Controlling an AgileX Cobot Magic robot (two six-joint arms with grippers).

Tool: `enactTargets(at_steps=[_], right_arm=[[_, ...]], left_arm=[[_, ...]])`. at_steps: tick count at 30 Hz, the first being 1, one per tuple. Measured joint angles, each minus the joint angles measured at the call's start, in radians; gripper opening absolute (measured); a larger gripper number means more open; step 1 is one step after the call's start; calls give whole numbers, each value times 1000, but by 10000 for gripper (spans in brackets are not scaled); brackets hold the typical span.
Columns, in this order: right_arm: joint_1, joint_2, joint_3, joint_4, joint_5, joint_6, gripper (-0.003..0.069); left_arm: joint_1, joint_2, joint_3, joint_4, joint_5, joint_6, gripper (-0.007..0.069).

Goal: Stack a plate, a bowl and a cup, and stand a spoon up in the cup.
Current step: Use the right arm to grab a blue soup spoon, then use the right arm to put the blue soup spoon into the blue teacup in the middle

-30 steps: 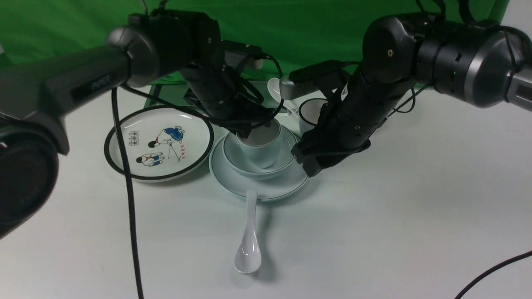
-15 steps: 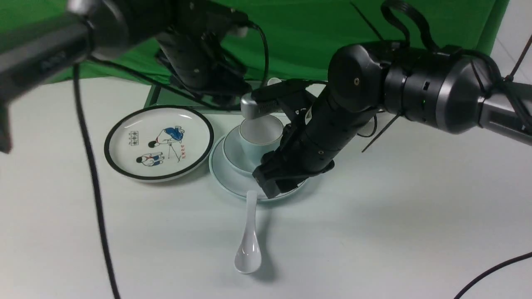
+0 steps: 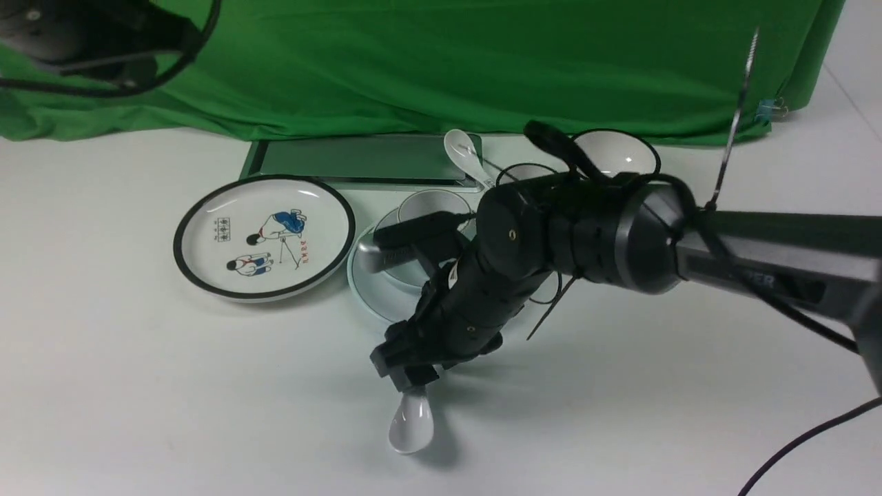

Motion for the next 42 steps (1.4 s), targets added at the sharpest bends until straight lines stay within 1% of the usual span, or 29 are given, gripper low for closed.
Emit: enactTargets(at_steps=[1,2,4,5,6,7,8,11,14,16,18,20,21,22,23,26,29,31,33,34,35,36,38,39,40,41,42], right_arm=[[0,0,0,0,-3,0,424],[1,0,0,2,-7,0,364],[1,0,0,2,-12,-5,277],[2,0,0,2,-15,-7,206],[2,0,0,2,-16,-7,195],[3,-4,0,3,-16,-11,106],[3,-9,0,3,-14,-13,92],[3,-41,0,10,18,-44,96],[3,-115,1,23,52,-132,96],[2,-178,1,25,3,-194,96],[-5,-222,1,21,-135,-233,96],[-23,-237,0,18,-325,-249,96],[-25,-237,0,18,-325,-249,96],[-48,-219,0,12,-486,-274,96],[-60,-201,0,11,-568,-298,96],[-84,-145,0,10,-668,-325,96],[-93,-95,1,10,-711,-345,96],[-95,-52,2,10,-765,-392,96],[-95,-35,2,10,-782,-421,101],[-96,-27,2,10,-784,-443,119],[-96,-25,2,10,-784,-443,123],[-98,-23,2,10,-782,-453,163],[-99,-23,2,10,-772,-460,221],[-100,-26,2,10,-745,-466,288],[-101,-30,2,10,-725,-467,321],[-101,-38,2,10,-690,-470,342],[-101,-40,2,10,-690,-470,345]], left_arm=[[1,-7,0,-1,-2,0,6],[6,-64,60,-1,-24,-5,4],[7,-117,114,-1,-42,-10,4],[7,-155,151,-1,-51,-10,6],[7,-167,163,-1,-53,-10,6],[8,-208,205,-2,-61,-10,7],[8,-230,228,-2,-70,-10,8],[9,-302,309,-2,-83,-11,10],[9,-372,386,-2,-104,-12,11],[9,-415,454,-2,-166,-19,11],[9,-454,518,-2,-265,-19,11],[9,-491,592,-13,-399,-19,11],[9,-491,599,-15,-412,-19,11],[9,-520,647,-29,-498,-19,11],[9,-537,673,-34,-539,-19,11],[9,-563,697,-36,-575,-19,11],[9,-576,700,-36,-590,-19,11],[9,-582,700,-35,-608,-19,13],[9,-582,700,-35,-610,-19,13],[9,-582,701,-39,-610,-19,13],[9,-582,701,-39,-610,-19,13],[9,-582,702,-41,-612,-19,13],[9,-582,703,-43,-612,-19,15],[9,-582,705,-46,-612,-19,15],[9,-582,706,-48,-612,-19,17],[9,-582,706,-50,-612,-13,17],[9,-582,706,-50,-612,-13,17]])
